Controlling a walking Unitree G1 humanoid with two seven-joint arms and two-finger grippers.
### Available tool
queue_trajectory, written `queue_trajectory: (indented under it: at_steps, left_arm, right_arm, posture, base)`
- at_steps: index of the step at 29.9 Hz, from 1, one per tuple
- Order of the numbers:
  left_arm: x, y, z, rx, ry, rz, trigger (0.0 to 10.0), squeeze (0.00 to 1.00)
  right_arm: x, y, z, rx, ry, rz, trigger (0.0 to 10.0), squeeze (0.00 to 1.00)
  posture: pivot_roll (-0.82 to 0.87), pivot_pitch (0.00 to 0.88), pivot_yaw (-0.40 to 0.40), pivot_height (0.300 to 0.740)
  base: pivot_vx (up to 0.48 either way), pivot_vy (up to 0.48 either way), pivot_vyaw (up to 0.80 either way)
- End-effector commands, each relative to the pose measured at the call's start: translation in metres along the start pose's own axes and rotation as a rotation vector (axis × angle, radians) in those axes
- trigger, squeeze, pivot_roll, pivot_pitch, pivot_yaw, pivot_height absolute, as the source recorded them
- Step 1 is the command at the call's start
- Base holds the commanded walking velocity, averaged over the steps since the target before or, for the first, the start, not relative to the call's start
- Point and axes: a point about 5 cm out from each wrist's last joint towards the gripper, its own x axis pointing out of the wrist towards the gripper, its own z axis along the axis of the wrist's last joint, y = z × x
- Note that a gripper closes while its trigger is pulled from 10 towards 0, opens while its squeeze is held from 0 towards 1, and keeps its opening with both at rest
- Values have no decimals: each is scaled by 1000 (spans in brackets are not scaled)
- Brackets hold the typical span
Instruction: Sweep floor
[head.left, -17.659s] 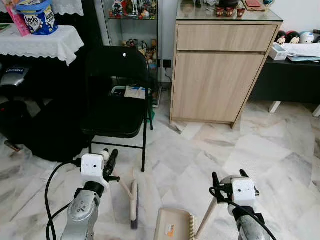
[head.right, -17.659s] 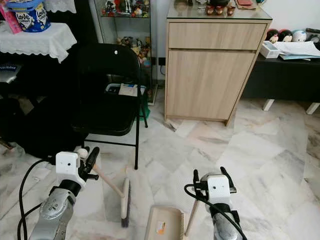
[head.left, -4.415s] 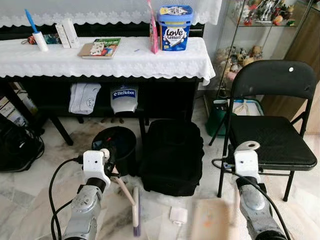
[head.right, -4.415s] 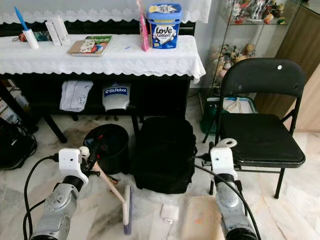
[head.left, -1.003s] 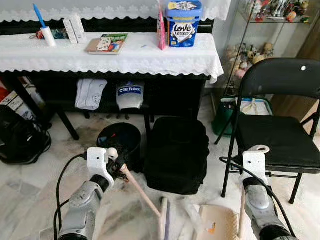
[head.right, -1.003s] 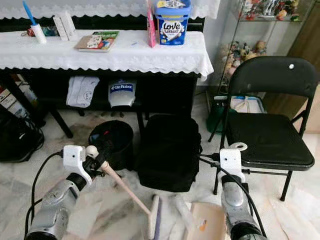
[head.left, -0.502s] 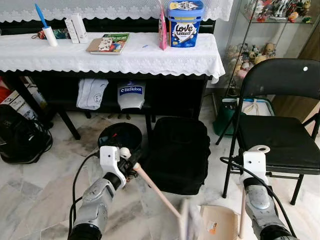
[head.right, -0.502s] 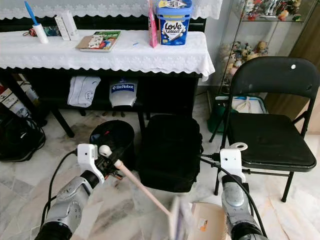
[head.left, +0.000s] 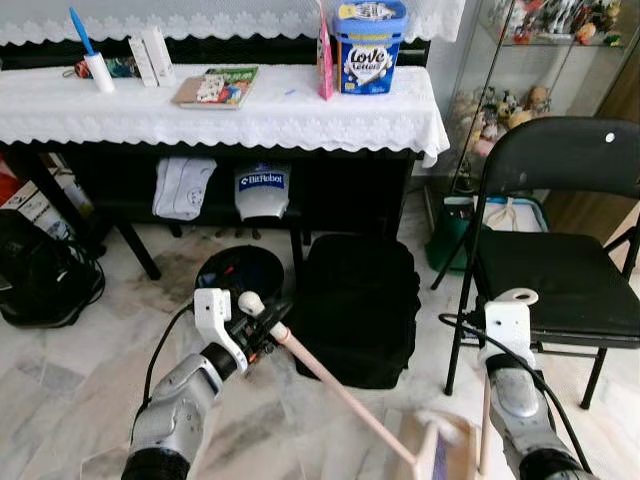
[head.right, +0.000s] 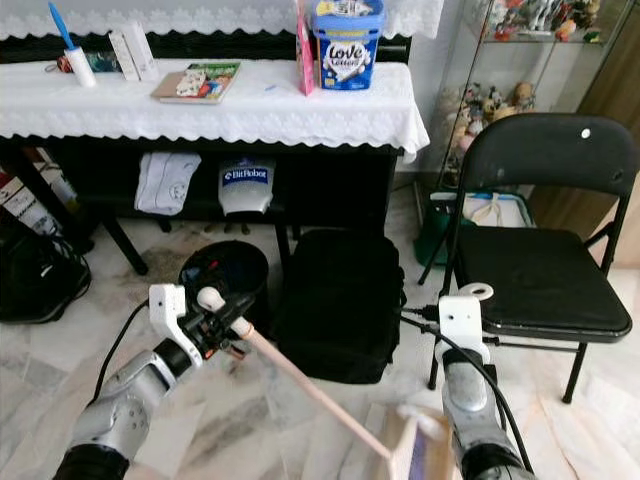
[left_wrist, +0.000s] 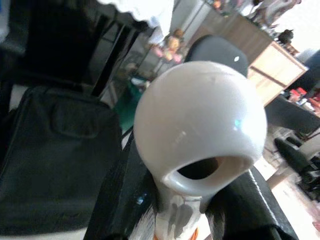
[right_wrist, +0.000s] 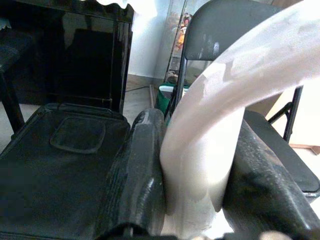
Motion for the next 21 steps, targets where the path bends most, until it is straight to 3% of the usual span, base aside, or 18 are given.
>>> queue_trajectory:
  at_steps: [1,9,21]
  left_arm:
    - [1,-3,10,-2,-43,-24,10000,0]
    - [-6,1,24,154,-20,27,10000,0]
    - [-10,-2,17,184,17,30,10000,0]
  right_arm:
    - [3,4,5,1,-11,14,10000,0]
    - [3,6,5,11,-11,16,10000,0]
    - [3,12,13,83,-60,16,10000,0]
  posture:
    - [-5,0,28,740]
    - [0,0,33,740]
    - [1,0,38,740]
  base:
    - [0,0,0]
    - [0,0,0]
    - [0,0,0]
